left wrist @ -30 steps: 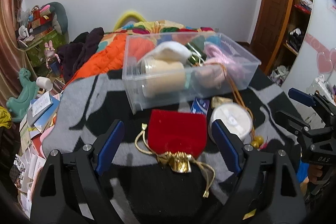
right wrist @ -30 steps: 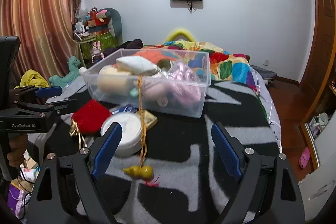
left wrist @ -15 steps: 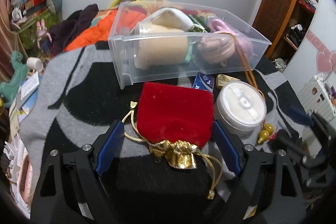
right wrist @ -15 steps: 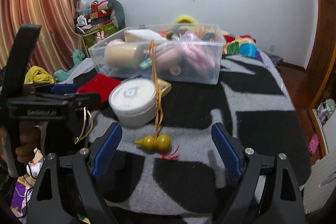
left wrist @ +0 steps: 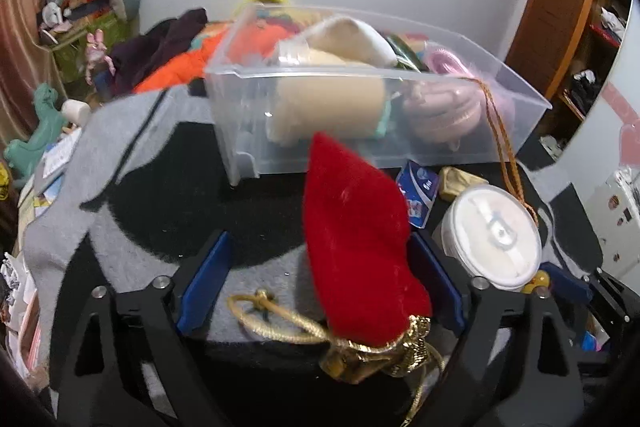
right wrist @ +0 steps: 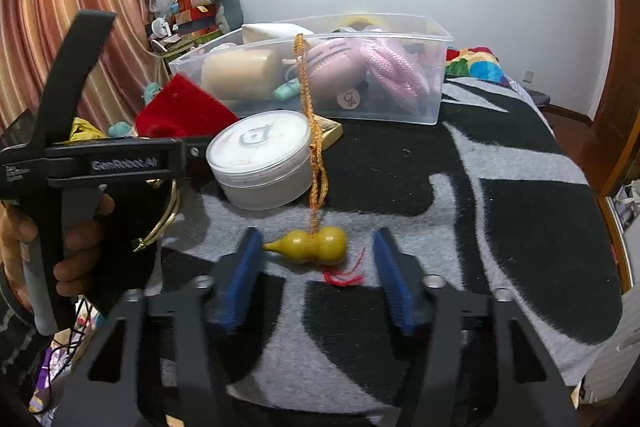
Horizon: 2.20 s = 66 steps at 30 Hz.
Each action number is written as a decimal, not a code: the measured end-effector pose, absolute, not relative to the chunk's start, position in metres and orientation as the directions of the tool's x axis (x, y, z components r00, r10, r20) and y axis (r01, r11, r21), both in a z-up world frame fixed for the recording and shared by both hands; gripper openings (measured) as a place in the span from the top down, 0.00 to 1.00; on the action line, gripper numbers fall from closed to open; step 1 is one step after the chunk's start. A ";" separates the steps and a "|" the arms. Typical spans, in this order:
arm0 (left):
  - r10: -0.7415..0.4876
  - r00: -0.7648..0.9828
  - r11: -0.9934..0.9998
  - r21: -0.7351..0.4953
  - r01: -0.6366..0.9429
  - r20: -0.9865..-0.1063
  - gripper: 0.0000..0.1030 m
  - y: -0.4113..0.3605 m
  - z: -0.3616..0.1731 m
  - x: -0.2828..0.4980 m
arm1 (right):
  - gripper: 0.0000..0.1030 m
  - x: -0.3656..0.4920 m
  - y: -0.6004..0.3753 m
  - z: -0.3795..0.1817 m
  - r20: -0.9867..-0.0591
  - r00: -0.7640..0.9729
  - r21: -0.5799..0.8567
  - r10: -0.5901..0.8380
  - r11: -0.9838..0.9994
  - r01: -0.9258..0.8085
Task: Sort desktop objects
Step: 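Grasp the red velvet pouch with the left tool while the right tool grasps the yellow gourd, then carry the red pouch and yellow gourd into the clear box and release both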
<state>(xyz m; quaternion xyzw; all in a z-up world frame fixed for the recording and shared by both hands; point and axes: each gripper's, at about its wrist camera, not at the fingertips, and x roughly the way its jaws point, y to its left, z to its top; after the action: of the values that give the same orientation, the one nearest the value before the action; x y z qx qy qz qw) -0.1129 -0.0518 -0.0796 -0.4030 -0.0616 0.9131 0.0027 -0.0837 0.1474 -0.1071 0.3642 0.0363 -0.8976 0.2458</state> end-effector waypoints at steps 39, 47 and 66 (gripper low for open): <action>0.100 -0.868 -0.948 -0.312 0.067 -0.487 0.77 -0.090 -0.006 -0.067 | 0.62 -0.137 0.162 -0.020 -0.504 -0.762 0.073 -0.407 -0.899 0.432; 0.076 -0.890 -0.947 -0.311 0.076 -0.449 0.77 -0.093 0.024 -0.088 | 0.62 -0.157 0.144 0.027 -0.386 -0.824 0.018 -0.415 -0.896 0.443; 0.116 -0.872 -0.942 -0.332 0.055 -0.475 0.77 -0.078 0.031 -0.176 | 0.62 -0.204 0.136 -0.018 -0.494 -0.787 0.008 -0.370 -0.907 0.422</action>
<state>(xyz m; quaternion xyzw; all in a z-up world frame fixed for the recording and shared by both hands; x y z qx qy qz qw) -0.1761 -0.0782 0.0314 -0.2525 -0.1702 0.9524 0.0160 -0.2042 0.1356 -0.0175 0.2502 0.0514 -0.9438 0.2097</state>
